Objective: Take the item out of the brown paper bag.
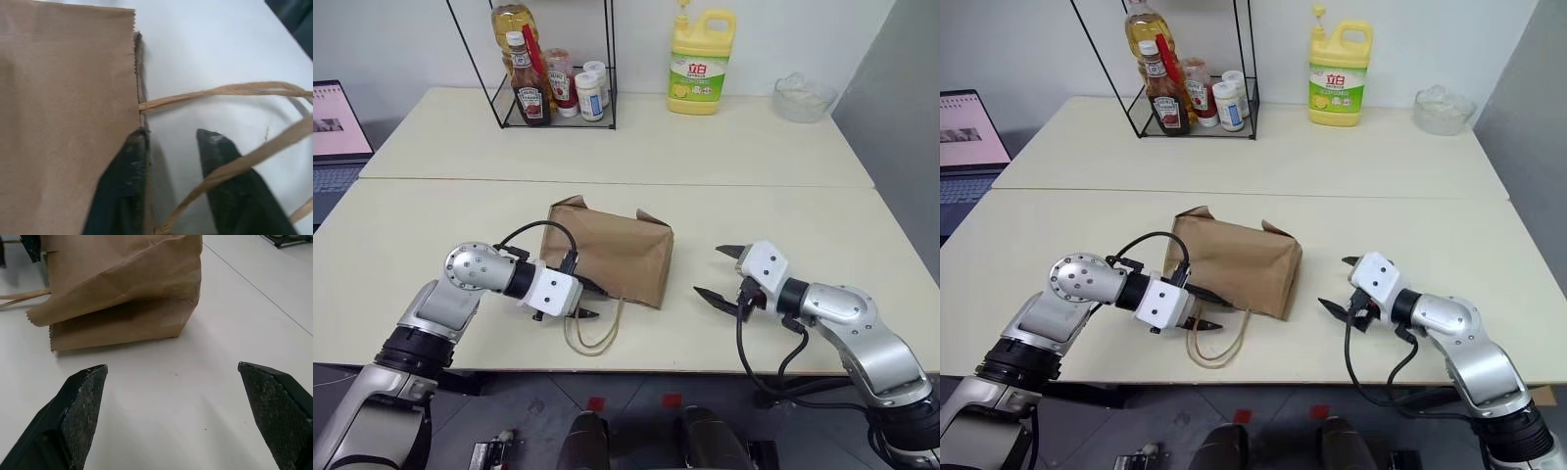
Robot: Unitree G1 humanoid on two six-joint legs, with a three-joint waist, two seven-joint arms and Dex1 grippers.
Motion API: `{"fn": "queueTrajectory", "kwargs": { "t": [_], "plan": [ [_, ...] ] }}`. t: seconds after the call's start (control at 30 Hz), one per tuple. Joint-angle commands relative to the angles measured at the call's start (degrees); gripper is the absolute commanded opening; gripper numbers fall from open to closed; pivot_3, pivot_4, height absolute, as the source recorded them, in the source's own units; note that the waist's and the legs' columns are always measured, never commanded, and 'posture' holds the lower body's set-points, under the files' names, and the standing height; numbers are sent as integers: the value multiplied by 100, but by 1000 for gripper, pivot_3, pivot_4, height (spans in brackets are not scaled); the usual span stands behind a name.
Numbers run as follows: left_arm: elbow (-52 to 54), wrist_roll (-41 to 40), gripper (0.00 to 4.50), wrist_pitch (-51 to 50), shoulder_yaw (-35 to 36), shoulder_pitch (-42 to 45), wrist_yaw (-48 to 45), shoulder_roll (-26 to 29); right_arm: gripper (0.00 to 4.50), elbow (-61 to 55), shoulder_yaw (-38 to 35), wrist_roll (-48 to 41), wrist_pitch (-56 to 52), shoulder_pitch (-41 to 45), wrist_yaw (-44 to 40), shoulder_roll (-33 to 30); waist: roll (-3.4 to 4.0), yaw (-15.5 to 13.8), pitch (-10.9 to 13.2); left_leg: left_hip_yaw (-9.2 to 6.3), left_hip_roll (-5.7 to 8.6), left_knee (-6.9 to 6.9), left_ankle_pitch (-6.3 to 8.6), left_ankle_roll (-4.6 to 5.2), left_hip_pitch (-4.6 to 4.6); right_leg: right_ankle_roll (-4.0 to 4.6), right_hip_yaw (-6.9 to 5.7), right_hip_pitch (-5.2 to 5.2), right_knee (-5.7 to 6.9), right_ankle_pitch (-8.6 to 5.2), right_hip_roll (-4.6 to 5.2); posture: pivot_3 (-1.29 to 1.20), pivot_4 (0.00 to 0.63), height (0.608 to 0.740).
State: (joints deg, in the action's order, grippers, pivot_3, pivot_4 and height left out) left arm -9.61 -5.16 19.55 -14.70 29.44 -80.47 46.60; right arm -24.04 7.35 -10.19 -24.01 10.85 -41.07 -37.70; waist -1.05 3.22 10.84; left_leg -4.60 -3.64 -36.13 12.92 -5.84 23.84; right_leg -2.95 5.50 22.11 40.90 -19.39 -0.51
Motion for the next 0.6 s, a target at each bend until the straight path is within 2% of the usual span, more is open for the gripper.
{"fn": "queueTrajectory", "kwargs": {
  "t": [0.03, 0.07, 0.1, 0.27, 0.37, 0.5, 0.6],
  "plan": [
    [246, -503, 461, -1175, 361, 269, 314, -171, 4500, -128, -56, 128, 600, -236, -344, -302, 0, -20, 0, 0, 0, 0, 0, 0, 0, 0, -1, -1, 0, 0, 0, 0, 150, 740],
    [257, -588, 159, -1506, 419, 348, 392, -223, 4500, -129, -32, 144, 745, -313, -455, -384, -2, -29, -1, -1, 1, -4, 0, 0, 1, 0, -2, -2, 0, 0, 0, 0, 150, 740],
    [240, -633, 70, -1788, 462, 435, 455, -263, 4500, -180, -6, 82, 872, -407, -640, -477, -3, -30, -2, -2, 1, -6, 0, 0, 1, 0, -2, -3, 0, 0, 0, 0, 150, 740],
    [67, -836, 70, -2968, 621, 926, 766, -474, 4500, -339, 231, 98, 1667, -644, -1316, -758, -5, -13, -3, -3, 2, -8, 0, 1, -3, -1, -2, -8, 0, 0, -1, 0, 150, 740],
    [-97, -971, 70, -3531, 776, 1279, 1107, -765, 4500, -150, 542, 487, 2315, -390, -1315, -583, -5, -11, -3, -5, 1, -15, 0, 0, -6, -1, -5, -11, 4, 0, -1, 0, 150, 740],
    [-73, -1187, 70, -4222, 947, 1533, 1543, -1152, 4500, 446, 897, 1398, 3761, 77, -912, -251, -5, -2, -3, -8, 2, -24, -1, -1, -7, -1, -6, -17, 6, 0, -2, 0, 150, 740],
    [-17, -1198, 70, -4388, 974, 1567, 1682, -1277, 4500, 790, 990, 1826, 4585, 245, -604, -66, -6, -5, -3, -8, 2, -26, -1, -2, -7, -1, -7, -19, 5, 0, -1, 0, 150, 740]
  ]
}}
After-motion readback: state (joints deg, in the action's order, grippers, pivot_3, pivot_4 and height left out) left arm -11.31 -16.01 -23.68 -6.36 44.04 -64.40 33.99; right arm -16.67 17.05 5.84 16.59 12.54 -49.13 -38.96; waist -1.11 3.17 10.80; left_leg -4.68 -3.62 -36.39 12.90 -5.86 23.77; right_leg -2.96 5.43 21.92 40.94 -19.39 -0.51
